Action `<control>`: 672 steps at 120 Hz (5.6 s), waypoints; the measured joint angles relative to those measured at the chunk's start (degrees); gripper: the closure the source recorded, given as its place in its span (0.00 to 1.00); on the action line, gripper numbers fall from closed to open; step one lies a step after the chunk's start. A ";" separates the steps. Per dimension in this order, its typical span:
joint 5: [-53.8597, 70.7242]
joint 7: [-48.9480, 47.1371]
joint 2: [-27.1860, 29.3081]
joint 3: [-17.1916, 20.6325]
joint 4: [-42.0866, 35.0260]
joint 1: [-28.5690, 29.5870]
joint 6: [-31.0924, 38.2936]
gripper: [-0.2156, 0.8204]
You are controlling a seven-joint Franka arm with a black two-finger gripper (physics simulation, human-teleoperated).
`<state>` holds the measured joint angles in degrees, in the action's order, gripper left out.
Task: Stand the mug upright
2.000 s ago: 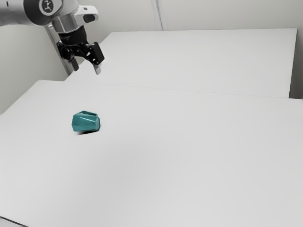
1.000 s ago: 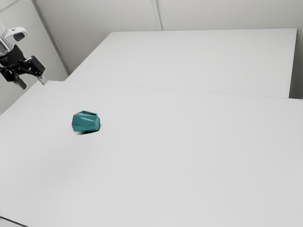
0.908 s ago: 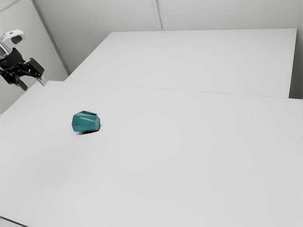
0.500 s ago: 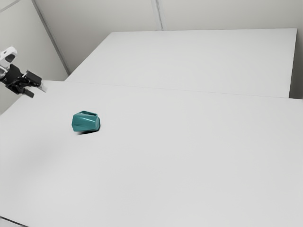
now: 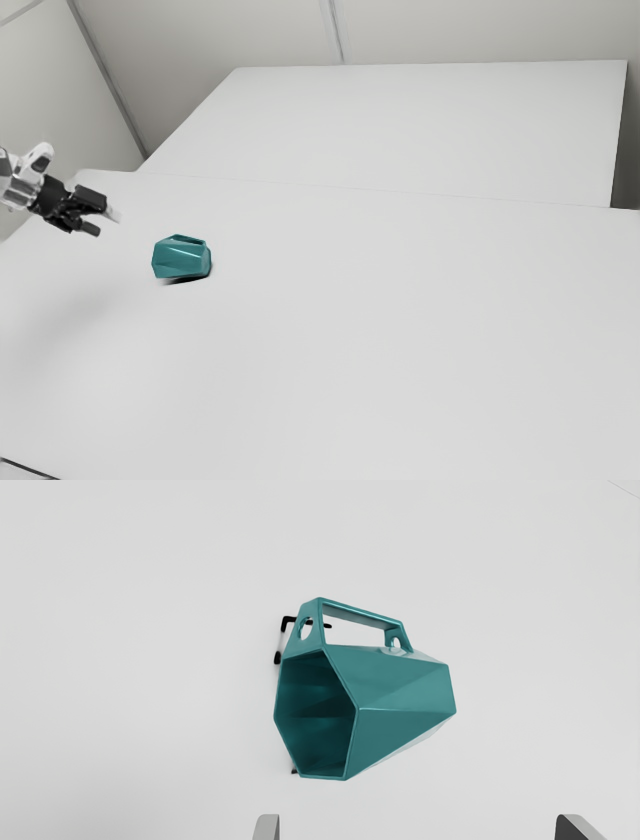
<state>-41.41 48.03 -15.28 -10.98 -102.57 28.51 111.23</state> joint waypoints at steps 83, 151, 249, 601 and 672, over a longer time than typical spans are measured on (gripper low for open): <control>-14.95 9.66 -11.73 0.08 5.37 2.45 -4.53 0.21; -18.50 14.64 -15.44 1.42 6.74 1.75 -6.04 0.21; -21.10 9.57 -17.62 3.50 6.31 1.21 -8.25 0.22; 42.06 -37.19 21.00 21.57 -26.29 -16.51 14.12 0.96; 45.68 -52.89 23.19 26.50 -33.70 -16.31 17.87 0.96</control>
<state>4.27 -4.86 7.91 15.52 -136.27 12.21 129.10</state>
